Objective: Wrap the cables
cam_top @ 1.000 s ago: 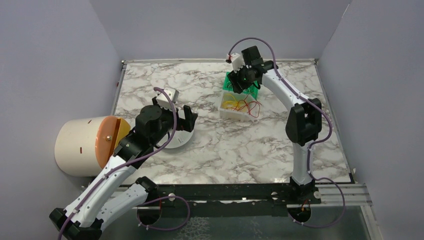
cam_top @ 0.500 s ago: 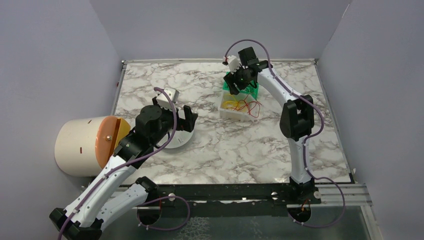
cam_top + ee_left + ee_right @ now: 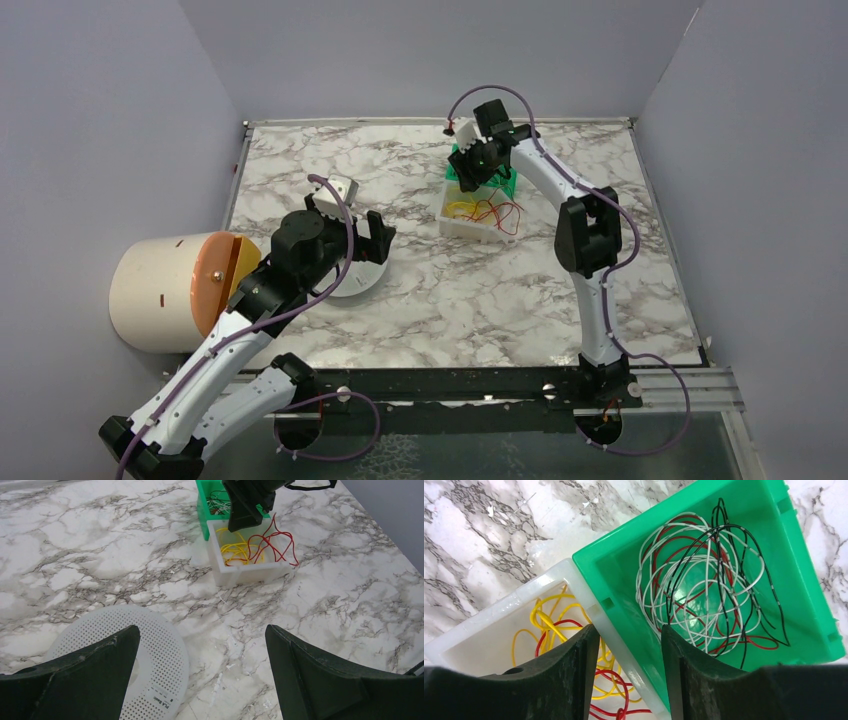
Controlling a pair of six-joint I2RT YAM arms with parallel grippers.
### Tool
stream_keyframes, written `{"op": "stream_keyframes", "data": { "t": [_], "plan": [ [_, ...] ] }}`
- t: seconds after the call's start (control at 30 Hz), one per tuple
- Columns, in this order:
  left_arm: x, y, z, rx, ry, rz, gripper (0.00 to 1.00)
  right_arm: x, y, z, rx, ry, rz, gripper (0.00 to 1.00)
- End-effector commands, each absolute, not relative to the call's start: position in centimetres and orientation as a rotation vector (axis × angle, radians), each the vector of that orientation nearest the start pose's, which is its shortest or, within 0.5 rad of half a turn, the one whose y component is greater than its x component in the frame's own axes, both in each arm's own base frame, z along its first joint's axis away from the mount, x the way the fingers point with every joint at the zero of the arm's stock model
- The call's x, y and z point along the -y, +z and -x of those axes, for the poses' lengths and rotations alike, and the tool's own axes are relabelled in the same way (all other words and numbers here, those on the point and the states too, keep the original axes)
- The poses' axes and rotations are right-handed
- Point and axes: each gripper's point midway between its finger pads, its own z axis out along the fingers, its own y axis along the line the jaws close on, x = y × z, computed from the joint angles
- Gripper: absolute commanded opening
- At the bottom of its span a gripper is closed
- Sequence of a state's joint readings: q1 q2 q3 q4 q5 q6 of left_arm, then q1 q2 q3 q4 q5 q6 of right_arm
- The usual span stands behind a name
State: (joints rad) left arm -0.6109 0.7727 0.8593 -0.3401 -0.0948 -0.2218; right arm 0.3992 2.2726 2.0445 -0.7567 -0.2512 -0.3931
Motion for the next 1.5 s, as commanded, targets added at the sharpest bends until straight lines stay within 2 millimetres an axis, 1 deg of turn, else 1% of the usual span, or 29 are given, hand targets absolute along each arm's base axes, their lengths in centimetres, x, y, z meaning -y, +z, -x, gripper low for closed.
{"op": "stream_keyframes", "data": {
  "t": [0.0, 0.1, 0.2, 0.3, 0.37, 0.5, 0.57, 0.63, 0.77, 0.9, 1.07, 1.17, 1.23, 1.3, 1.4, 1.47],
  "plan": [
    [16.9, 27.6, -24.9, -1.822, -0.509, -0.313, 0.99, -24.3, 8.3, -48.6, -2.320, 0.368, 1.067, 0.49],
    [16.9, 27.6, -24.9, -1.822, -0.507, -0.313, 0.99, -24.2, 7.9, -48.2, -2.333, 0.373, 1.060, 0.39],
    [16.9, 27.7, -24.9, -1.820, -0.507, -0.313, 0.99, -24.0, 7.6, -47.7, -2.343, 0.377, 1.050, 0.26],
    [16.9, 27.6, -24.9, -1.822, -0.506, -0.313, 0.99, -23.9, 7.6, -47.4, -2.344, 0.377, 1.018, 0.19],
    [16.9, 27.6, -24.9, -1.820, -0.508, -0.313, 0.99, -23.7, 8.0, -47.4, -2.341, 0.366, 0.976, 0.17],
    [16.8, 27.6, -24.9, -1.820, -0.506, -0.311, 0.99, -22.7, 8.9, -47.7, -2.370, 0.303, 0.820, 0.06],
    [16.8, 27.7, -24.9, -1.818, -0.504, -0.309, 0.99, -22.4, 10.0, -47.9, -2.362, 0.288, 0.721, 0.06],
    [16.7, 27.7, -24.9, -1.817, -0.500, -0.307, 0.99, -21.8, 10.6, -47.9, -2.353, 0.260, 0.620, 0.02],
    [16.6, 27.7, -24.9, -1.817, -0.498, -0.305, 0.99, -20.0, 11.5, -48.3, -2.319, 0.175, 0.386, 0.01],
    [16.7, 27.6, -25.0, -1.822, -0.499, -0.307, 0.99, -18.8, 12.2, -48.6, -2.275, 0.150, 0.162, 0.01],
    [16.8, 27.3, -25.1, -1.833, -0.492, -0.307, 0.99, -16.5, 12.2, -49.5, -2.282, 0.018, -0.098, 0.01],
    [16.8, 27.0, -25.3, -1.845, -0.487, -0.309, 0.99, -15.5, 11.7, -49.8, -2.294, -0.057, -0.224, 0.01],
    [16.9, 26.7, -25.3, -1.855, -0.482, -0.310, 0.99, -15.0, 11.2, -50.0, -2.307, -0.099, -0.283, 0.01],
    [16.8, 26.4, -25.5, -1.864, -0.475, -0.309, 0.99, -14.8, 10.7, -50.2, -2.326, -0.131, -0.306, 0.01],
    [17.0, 26.0, -25.6, -1.878, -0.471, -0.312, 0.99, -15.0, 9.9, -50.3, -2.345, -0.131, -0.285, 0.02],
    [17.1, 25.8, -25.7, -1.888, -0.470, -0.316, 0.99, -15.1, 9.4, -50.2, -2.355, -0.127, -0.264, 0.04]
  ]
}}
